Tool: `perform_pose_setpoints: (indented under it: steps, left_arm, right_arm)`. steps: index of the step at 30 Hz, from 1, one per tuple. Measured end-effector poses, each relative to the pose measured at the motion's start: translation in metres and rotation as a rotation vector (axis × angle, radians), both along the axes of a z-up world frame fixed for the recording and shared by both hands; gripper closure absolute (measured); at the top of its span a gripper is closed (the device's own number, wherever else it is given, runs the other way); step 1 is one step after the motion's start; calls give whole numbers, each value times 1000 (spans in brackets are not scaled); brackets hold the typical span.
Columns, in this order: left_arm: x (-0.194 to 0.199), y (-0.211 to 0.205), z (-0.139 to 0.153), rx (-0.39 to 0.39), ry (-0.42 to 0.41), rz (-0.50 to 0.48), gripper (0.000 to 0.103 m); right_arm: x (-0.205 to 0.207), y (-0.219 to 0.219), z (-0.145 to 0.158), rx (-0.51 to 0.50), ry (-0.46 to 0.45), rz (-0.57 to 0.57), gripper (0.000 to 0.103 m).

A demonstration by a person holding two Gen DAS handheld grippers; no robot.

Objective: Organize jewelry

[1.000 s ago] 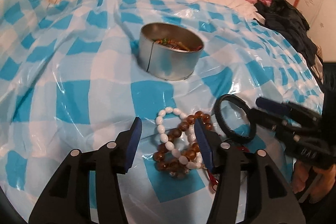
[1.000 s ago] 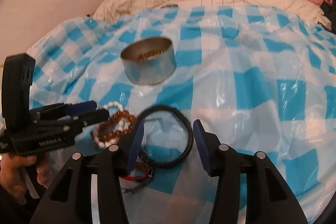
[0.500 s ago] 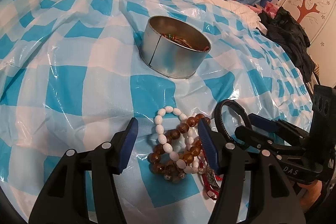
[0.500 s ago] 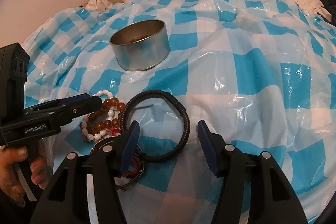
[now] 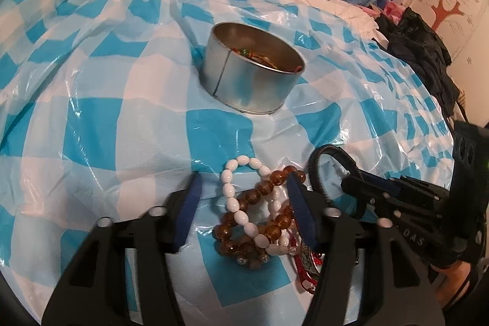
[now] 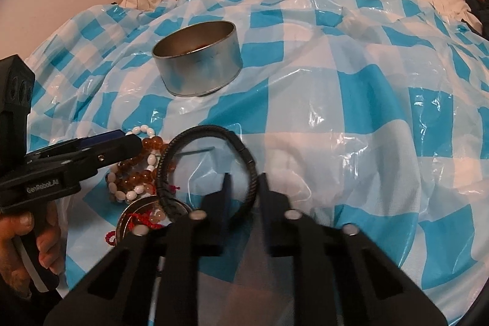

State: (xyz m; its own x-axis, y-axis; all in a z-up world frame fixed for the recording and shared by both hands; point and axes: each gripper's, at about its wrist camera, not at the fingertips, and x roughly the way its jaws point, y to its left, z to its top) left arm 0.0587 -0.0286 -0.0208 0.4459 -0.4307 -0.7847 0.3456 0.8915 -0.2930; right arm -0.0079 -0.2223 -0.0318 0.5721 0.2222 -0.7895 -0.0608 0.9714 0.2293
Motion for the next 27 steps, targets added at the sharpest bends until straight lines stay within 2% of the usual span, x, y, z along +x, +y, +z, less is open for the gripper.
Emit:
perform_pose_setpoints:
  steps: [3, 4, 12, 19, 27]
  left_arm:
    - [-3, -6, 2, 37, -26, -26, 93]
    - [-4, -7, 3, 47, -34, -31, 95]
    - [-15, -7, 25, 65, -136, -42, 96]
    - [-18, 7, 46, -22, -170, -30, 96]
    - [-15, 11, 64, -83, -201, -23, 96]
  right_arm:
    - [-1, 1, 1, -3, -12, 4, 92]
    - [-1, 0, 2, -4, -15, 2, 92]
    - [-5, -3, 11, 6, -67, -10, 94]
    - [-10, -10, 28, 35, -147, -34, 94]
    - [-12, -14, 44, 50, -226, -66, 94]
